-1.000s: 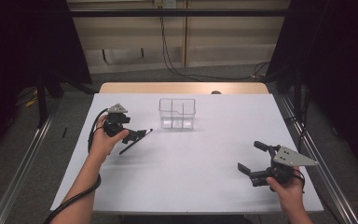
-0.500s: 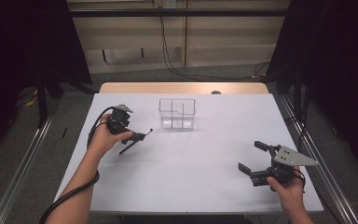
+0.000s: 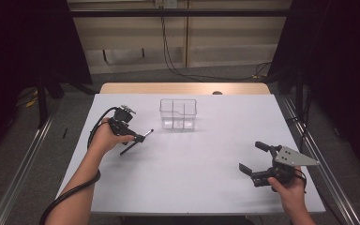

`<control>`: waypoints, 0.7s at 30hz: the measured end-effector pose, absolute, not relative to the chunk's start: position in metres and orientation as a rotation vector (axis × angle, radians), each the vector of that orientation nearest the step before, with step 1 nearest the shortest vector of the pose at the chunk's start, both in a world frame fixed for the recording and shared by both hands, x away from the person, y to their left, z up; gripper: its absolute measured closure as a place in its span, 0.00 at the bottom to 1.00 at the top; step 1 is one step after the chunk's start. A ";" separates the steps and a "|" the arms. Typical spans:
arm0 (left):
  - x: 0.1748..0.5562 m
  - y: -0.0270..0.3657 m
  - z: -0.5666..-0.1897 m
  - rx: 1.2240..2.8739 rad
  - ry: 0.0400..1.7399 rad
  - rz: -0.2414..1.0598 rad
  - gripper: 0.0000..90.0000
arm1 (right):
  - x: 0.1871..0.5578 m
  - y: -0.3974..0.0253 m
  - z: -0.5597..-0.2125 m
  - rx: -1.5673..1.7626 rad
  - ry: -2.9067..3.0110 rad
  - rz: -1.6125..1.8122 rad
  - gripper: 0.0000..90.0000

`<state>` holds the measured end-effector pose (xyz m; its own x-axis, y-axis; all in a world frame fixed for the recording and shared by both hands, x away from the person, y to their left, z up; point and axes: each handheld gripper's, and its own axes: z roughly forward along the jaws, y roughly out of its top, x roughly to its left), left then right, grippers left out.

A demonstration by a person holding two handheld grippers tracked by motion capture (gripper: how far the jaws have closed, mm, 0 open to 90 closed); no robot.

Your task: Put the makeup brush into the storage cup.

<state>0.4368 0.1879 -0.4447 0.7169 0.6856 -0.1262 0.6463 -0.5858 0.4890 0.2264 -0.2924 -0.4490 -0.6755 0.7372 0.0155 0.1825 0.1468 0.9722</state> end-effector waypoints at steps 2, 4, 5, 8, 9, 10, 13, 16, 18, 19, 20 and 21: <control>0.437 0.188 -0.443 2.429 1.019 0.109 0.05 | 0.227 -0.292 -0.449 0.876 1.962 1.552 0.00; 0.438 0.187 -0.442 2.442 1.014 0.098 0.09 | 0.227 -0.292 -0.449 0.874 1.962 1.554 0.00; 0.438 0.187 -0.442 2.447 1.017 0.102 0.10 | 0.227 -0.292 -0.449 0.873 1.962 1.553 0.00; 0.438 0.185 -0.442 2.484 1.003 0.085 0.17 | 0.227 -0.292 -0.449 0.871 1.967 1.553 0.00; 0.438 0.184 -0.442 2.495 0.995 0.082 0.19 | 0.227 -0.292 -0.449 0.871 1.967 1.552 0.00; 0.438 0.184 -0.442 2.510 0.990 0.078 0.22 | 0.227 -0.292 -0.449 0.871 1.967 1.552 0.00; 0.438 0.183 -0.443 2.547 0.973 0.055 0.28 | 0.227 -0.292 -0.449 0.871 1.967 1.552 0.00; 0.438 0.182 -0.444 2.560 0.951 0.044 0.36 | 0.227 -0.292 -0.449 0.876 1.964 1.553 0.00; 0.438 0.181 -0.445 2.566 0.927 0.042 0.39 | 0.227 -0.293 -0.449 0.873 1.968 1.551 0.00; 0.437 0.180 -0.445 2.575 0.918 0.033 0.41 | 0.227 -0.293 -0.449 0.873 1.968 1.550 0.00; 0.437 0.179 -0.446 2.580 0.922 0.022 0.44 | 0.227 -0.293 -0.450 0.874 1.971 1.551 0.00; 0.437 0.178 -0.447 2.578 0.934 0.019 0.46 | 0.227 -0.292 -0.450 0.875 1.971 1.550 0.00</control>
<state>0.4371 0.1780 -0.4467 0.7769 0.6182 -0.1198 0.6127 -0.6981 0.3705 0.2275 -0.2924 -0.4497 -0.6799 0.7331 0.0160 0.1881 0.1534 0.9701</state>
